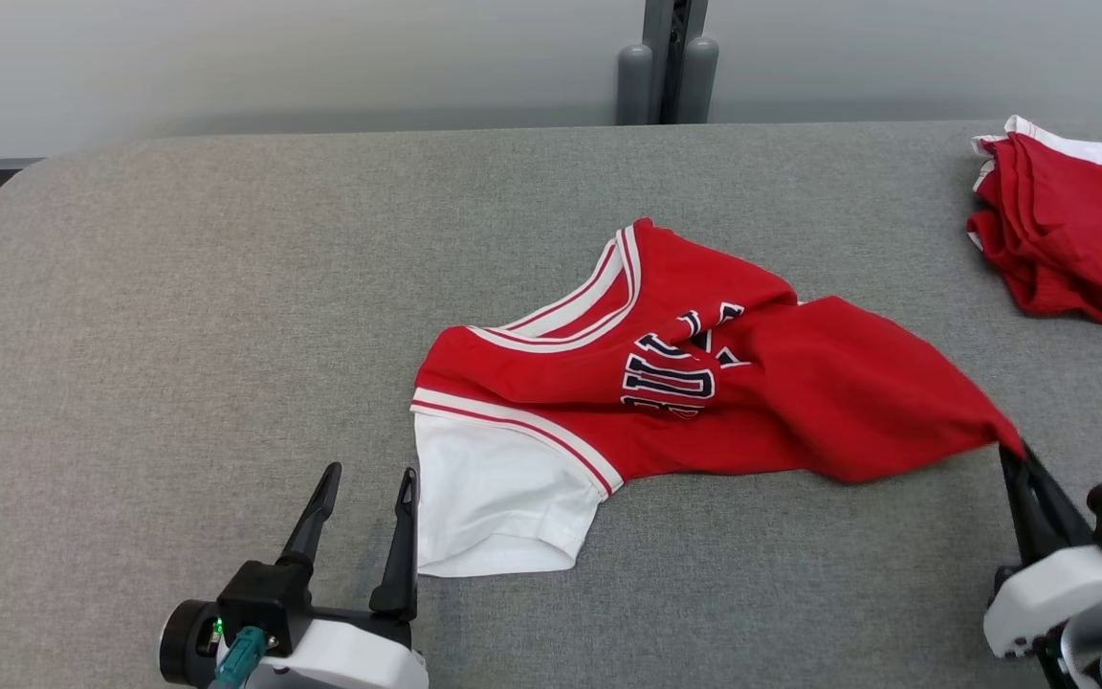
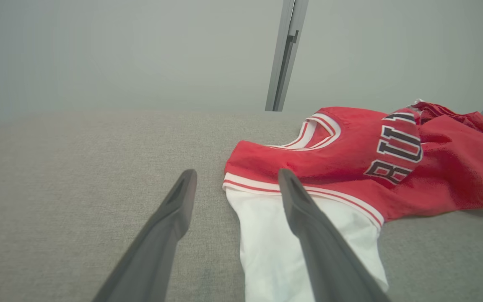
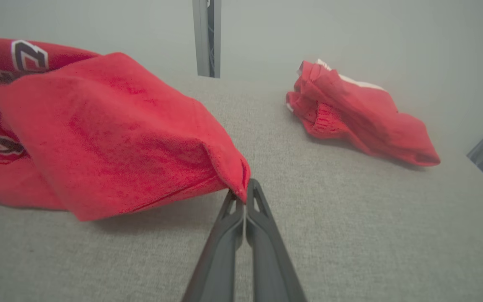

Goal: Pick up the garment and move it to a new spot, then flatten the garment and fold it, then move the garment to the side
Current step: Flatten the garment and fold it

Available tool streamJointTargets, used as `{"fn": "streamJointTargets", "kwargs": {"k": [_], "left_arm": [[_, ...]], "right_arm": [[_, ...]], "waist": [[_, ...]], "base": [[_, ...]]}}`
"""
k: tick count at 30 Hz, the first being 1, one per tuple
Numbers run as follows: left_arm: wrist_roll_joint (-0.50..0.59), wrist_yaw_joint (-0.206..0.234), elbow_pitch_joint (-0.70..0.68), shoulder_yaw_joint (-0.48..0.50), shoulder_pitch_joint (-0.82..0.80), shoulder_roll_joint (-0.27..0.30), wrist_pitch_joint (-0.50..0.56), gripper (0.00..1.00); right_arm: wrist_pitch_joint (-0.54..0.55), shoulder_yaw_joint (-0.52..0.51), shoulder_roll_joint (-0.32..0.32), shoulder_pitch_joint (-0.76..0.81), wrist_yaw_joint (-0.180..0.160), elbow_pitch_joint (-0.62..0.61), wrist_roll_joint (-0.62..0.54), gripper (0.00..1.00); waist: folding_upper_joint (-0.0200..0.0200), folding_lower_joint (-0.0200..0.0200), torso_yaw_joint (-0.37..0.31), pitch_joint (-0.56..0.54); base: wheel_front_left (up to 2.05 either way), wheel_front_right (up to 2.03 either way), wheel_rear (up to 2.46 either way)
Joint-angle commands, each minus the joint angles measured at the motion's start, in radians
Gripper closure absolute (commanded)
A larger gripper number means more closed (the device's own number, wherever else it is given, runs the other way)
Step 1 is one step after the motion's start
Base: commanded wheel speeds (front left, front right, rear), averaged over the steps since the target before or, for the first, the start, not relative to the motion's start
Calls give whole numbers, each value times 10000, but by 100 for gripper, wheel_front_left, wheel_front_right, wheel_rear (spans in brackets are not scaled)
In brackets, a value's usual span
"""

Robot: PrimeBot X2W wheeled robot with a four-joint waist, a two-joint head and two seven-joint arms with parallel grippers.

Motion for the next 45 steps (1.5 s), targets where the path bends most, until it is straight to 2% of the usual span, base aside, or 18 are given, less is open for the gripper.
{"fn": "streamJointTargets", "kwargs": {"k": [1, 7, 8, 10, 14, 16, 18, 19, 23, 26, 30, 34, 45], "left_arm": [[-54, -60, 72, -23, -172, 41, -8, 0], [-154, -122, 385, -122, -244, 41, -8, 0], [-154, -136, 420, -121, -261, 40, -8, 0], [-155, -158, 474, -87, -272, 41, -8, 0], [-81, -115, 467, 17, -309, 41, -8, 0], [-61, -88, 371, 63, -319, 40, -8, 0], [-97, -71, 329, 61, -243, 41, -8, 0], [-97, -71, 329, 61, -243, 41, -8, 0], [-232, -17, 283, -16, -160, 43, -8, 0], [-396, 26, 309, -73, 2, 43, -8, 0], [-525, 88, 381, -161, 87, 40, -8, 0], [-681, 136, 460, -314, 304, 40, -8, 0], [-1077, 282, 720, -507, 815, 41, -8, 0]], "right_arm": [[3, -8, -23, 138, -2, 407, 115, 100], [29, 189, 199, 145, -2, 2030, 446, 100], [20, 199, 221, 65, -2, 2156, 498, 80], [0, 112, 269, -69, -2, 2304, 485, 0], [-23, -886, 191, -298, -2, 1781, 109, 0], [-22, -1549, 494, -89, -1, 893, -458, 0], [-22, -1674, 872, 131, -2, -146, -846, 0], [-22, -1674, 872, 131, -2, -146, -846, 0], [-25, -1046, 1347, 451, -2, -1353, -901, 0], [-26, -136, 1511, 852, -2, -2138, -634, 0], [-25, 366, 1610, 1301, -2, -2525, -479, 0], [-26, 589, 1686, 1827, -2, -2792, -452, 0], [-25, 247, 1857, 2833, -2, -2803, -205, 0]], "waist": [[-1, 0, 24, 2], [-1, 0, 20, 150], [-1, 0, 0, 177], [-1, 0, -44, 211], [-1, 0, -131, 224], [-1, 0, -191, 168], [-1, 0, -237, 63], [-1, 0, -237, 63], [-1, 0, -244, -77], [-1, 0, -208, -327], [-1, 0, -121, -619], [-1, 0, -37, -958], [-1, 0, -56, -1626]], "base": [[0, 0, 0], [0, 0, 0], [0, 0, 0], [0, 0, 0], [0, 0, 0], [0, 0, 0], [0, 0, 0], [0, 0, 0], [0, 0, 0], [0, 0, 0], [0, 0, 0], [0, 0, 0], [0, 0, 0]]}}
